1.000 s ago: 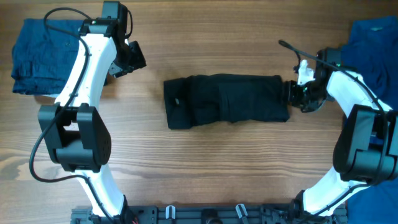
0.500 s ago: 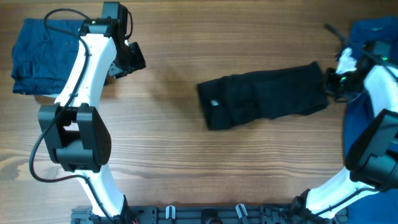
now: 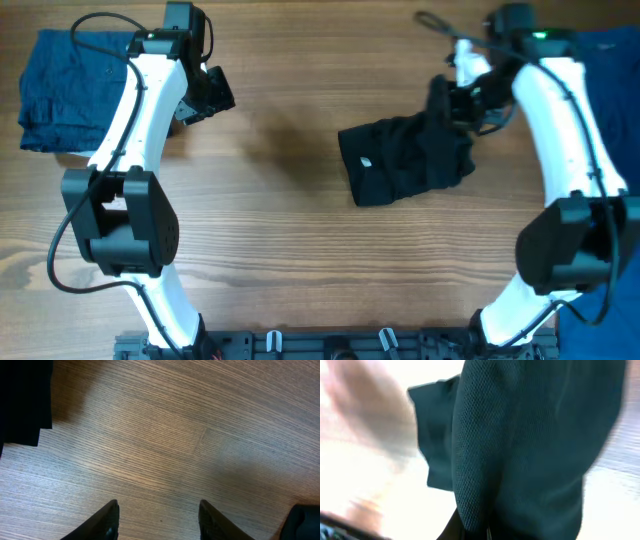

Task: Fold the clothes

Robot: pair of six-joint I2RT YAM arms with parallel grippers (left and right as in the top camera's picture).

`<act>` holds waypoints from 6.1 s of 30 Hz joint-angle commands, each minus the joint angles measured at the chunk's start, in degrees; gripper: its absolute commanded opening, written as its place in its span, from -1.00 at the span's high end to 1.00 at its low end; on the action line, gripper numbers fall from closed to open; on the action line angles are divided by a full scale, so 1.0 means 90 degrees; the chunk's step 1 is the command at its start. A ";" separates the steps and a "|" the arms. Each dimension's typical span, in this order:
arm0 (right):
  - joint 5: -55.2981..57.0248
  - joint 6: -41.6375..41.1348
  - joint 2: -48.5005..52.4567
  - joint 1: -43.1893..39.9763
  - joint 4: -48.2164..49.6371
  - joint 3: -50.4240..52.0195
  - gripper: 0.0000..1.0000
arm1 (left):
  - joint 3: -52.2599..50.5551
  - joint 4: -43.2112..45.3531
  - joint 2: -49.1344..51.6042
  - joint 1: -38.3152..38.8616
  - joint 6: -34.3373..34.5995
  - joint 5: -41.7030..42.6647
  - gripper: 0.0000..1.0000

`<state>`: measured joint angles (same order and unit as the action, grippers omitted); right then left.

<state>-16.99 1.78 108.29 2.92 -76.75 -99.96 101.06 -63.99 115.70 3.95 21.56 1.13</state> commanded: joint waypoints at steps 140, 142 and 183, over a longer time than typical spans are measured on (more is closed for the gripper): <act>-0.1753 -0.0687 -0.2909 -0.0957 0.3478 0.4194 0.73 | -0.1943 0.3485 -0.0911 0.3121 -0.1258 0.2414 0.50; -0.1753 -0.0665 -0.2790 -0.0952 0.3565 0.4554 0.83 | -0.1943 0.4070 -0.0510 0.3118 -0.1256 0.2416 0.48; 0.0459 -0.2526 -0.4087 -0.2042 0.4080 0.6220 -0.96 | -0.1316 0.1999 0.1129 0.3815 0.0376 0.1362 -0.81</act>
<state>-13.85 -22.39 72.18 -15.22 -40.49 -43.13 89.36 -46.02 123.07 36.47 22.90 13.08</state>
